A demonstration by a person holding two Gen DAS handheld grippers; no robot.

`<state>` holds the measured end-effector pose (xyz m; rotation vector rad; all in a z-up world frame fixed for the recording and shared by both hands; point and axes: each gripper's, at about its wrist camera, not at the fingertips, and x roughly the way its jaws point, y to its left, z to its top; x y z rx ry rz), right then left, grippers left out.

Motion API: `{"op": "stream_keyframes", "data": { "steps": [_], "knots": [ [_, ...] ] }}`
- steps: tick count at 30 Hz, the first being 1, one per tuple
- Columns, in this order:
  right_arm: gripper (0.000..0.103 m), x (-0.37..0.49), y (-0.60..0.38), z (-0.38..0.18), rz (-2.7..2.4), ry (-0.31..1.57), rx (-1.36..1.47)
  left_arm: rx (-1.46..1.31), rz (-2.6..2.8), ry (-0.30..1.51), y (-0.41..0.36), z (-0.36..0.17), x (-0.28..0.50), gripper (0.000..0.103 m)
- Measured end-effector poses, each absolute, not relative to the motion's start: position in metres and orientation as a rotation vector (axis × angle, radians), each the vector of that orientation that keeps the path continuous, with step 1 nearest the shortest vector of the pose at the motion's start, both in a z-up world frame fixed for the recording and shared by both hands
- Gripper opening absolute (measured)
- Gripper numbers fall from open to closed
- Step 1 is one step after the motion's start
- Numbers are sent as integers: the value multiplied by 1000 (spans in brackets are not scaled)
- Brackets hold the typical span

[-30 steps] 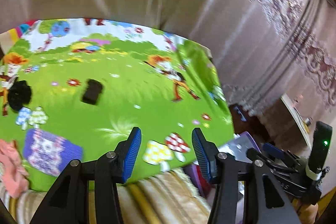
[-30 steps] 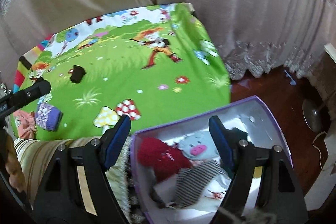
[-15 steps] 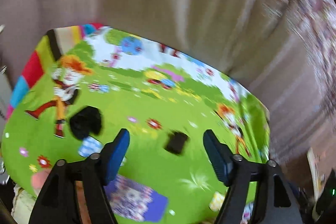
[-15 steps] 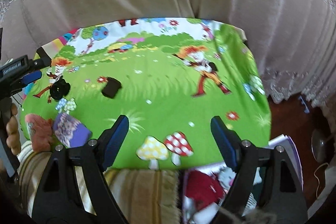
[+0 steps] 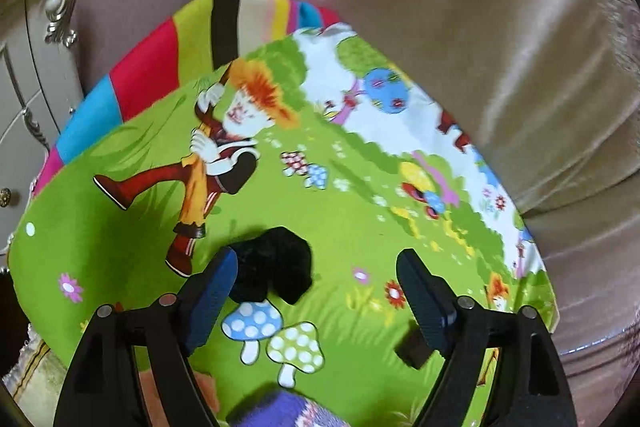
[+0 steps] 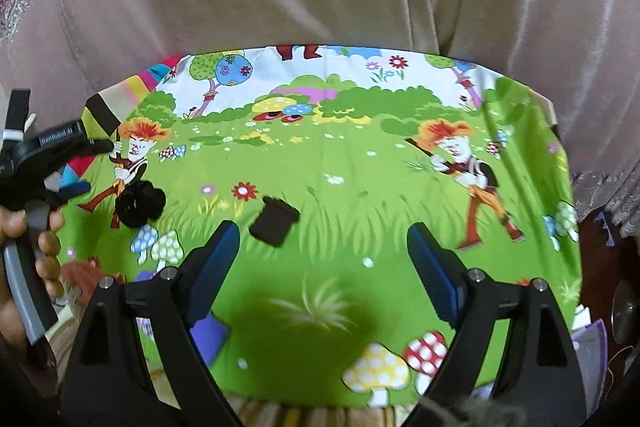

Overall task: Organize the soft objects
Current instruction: 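Move both tools back over the remaining soft items, then grasp the black scrunchie with the left tool while the right grasps the brown glove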

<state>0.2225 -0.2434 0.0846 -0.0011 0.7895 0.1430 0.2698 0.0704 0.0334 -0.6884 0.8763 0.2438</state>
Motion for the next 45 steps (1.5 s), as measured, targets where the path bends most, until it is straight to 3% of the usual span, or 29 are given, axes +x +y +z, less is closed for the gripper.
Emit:
{"op": "stream_keyframes", "data": {
  "steps": [20, 24, 26, 28, 37, 45],
  "knots": [
    [88, 310, -193, -13, 161, 947, -18, -555, 289, 1078, 64, -50, 308, 83],
    [87, 314, -184, -28, 179, 972, -46, -494, 249, 1080, 53, -51, 310, 68],
    [83, 316, -184, -33, 171, 980, -53, -470, 238, 1071, 49, -51, 309, 58],
    [73, 319, -184, -38, 169, 988, -50, -413, 245, 1065, 44, -51, 310, 46],
    [34, 311, -178, -37, 202, 977, -59, -370, 185, 1039, 32, -42, 302, 33],
    [29, 287, -190, -27, 194, 964, -34, -377, 78, 986, 8, -24, 279, 31]
  ]
}}
